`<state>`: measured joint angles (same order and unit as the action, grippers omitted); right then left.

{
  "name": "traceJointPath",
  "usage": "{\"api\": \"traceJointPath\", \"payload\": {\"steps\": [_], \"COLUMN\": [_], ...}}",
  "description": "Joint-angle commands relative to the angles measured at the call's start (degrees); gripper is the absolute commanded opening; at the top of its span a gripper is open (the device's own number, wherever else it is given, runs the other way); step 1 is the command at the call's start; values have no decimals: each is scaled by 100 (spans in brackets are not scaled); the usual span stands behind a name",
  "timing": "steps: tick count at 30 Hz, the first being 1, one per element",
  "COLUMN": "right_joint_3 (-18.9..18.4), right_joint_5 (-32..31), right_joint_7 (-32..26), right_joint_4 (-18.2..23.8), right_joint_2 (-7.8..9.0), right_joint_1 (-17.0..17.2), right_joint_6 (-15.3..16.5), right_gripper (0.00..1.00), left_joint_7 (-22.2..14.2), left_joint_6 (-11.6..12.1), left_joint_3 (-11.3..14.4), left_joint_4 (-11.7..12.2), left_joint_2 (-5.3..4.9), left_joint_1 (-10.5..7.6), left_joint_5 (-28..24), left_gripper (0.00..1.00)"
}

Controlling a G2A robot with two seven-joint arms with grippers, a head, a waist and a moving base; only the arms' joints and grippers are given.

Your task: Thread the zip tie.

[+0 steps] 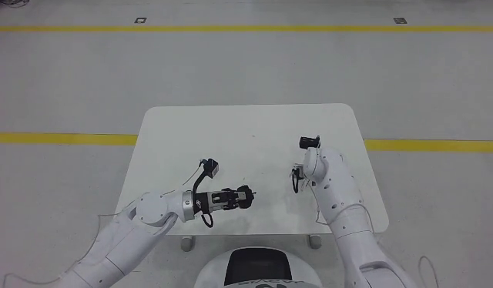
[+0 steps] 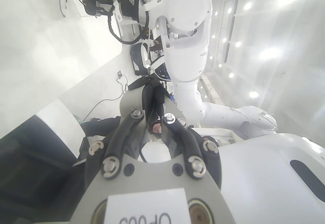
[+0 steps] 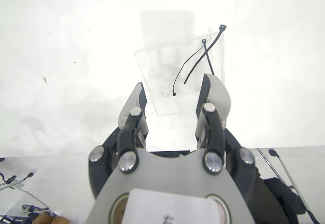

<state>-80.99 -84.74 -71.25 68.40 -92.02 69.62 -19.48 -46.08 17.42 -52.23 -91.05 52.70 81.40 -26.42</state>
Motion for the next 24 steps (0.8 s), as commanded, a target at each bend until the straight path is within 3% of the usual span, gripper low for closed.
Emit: {"api": "traceJointPath", "payload": {"steps": [1,11,24], "right_joint_3": [-25,-244,-347], "right_joint_5": [-18,-380,-521], "right_joint_7": [18,-151,76], "right_joint_4": [133,456,-61], "right_joint_2": [-18,-117,-206], "right_joint_1": [70,280,121], "right_joint_6": [0,0,0], "right_gripper": [47,44,44], "left_joint_7": [0,0,0], "left_joint_6": [0,0,0], "left_joint_3": [0,0,0], "left_joint_4": [0,0,0], "left_joint_2": [0,0,0], "left_joint_1": [0,0,0], "left_joint_5": [0,0,0], "left_gripper": [0,0,0]}}
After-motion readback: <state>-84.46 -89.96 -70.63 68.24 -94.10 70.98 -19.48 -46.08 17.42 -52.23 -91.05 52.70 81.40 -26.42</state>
